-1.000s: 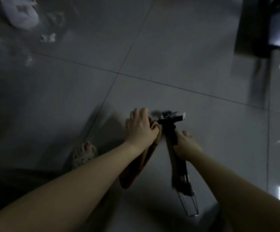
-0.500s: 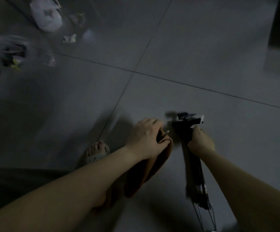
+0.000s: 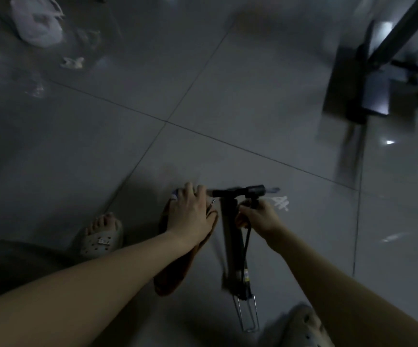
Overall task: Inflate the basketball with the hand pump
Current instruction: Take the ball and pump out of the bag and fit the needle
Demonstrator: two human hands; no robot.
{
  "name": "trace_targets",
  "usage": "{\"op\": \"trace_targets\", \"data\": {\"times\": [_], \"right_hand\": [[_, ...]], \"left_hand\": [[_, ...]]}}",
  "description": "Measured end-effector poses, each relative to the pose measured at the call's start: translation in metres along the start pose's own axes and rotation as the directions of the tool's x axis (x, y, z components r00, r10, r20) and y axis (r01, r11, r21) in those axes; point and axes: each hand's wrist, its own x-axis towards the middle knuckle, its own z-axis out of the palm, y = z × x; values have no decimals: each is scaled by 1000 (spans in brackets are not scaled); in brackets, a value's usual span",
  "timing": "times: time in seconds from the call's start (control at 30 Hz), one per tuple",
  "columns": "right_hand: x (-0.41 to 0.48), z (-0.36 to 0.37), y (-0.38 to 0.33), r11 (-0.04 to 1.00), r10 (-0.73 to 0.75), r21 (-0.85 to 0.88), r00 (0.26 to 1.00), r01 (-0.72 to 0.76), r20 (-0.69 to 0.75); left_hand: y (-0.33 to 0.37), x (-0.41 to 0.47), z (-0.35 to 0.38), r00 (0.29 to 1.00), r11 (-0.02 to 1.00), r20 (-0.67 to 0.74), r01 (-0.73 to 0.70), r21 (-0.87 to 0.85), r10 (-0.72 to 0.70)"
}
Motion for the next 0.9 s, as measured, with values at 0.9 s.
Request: {"op": "trace_targets", "data": {"times": [0.9], "right_hand": [[-110,97,17,456,-272,-864,958,214,93]], "left_hand": [[-60,-73,-70,861,948,400,-273,-161,316]]}}
